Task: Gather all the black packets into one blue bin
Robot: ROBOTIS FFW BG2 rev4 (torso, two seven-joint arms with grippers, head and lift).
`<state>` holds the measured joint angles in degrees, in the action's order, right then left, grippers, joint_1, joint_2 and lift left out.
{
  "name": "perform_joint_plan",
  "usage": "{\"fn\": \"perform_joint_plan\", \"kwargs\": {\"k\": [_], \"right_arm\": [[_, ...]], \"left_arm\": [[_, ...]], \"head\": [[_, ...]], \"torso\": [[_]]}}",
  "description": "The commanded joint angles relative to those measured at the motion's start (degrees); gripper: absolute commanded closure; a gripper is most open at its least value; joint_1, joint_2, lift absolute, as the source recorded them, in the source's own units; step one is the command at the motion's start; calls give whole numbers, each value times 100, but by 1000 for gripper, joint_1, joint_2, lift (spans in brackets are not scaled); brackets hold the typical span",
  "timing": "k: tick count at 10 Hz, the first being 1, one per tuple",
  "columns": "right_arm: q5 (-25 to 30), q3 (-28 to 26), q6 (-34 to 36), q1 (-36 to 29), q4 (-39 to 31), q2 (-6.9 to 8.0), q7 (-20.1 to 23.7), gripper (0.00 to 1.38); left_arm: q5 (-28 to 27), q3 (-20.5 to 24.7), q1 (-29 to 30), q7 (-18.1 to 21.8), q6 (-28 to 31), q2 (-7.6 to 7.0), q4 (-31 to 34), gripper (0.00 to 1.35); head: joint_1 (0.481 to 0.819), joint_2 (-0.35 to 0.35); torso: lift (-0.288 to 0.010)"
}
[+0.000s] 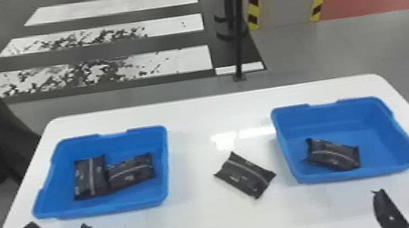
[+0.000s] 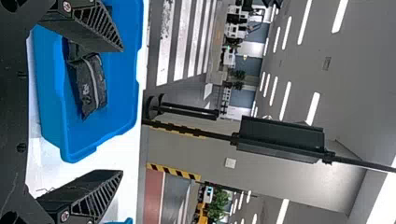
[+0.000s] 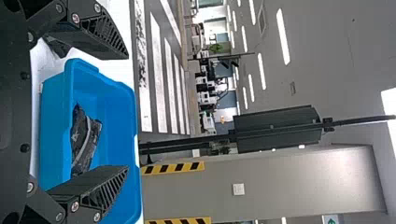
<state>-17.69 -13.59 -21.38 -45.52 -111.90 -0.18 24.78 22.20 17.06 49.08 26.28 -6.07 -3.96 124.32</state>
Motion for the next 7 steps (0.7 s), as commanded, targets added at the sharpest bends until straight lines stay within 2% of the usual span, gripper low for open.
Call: {"fn": "perform_joint_plan", "kwargs": {"k": [1, 7], "right_arm": [[-2, 0, 0, 10, 4, 23, 0, 191], [56, 0, 0, 10, 4, 23, 0, 191]], "left_arm": [[-3, -4, 0, 0, 16, 0, -7, 94], [9, -38, -14, 0, 58, -9, -7, 94]], "head": [[695, 1], [695, -1]], "torso": [[-110], [-110]]}}
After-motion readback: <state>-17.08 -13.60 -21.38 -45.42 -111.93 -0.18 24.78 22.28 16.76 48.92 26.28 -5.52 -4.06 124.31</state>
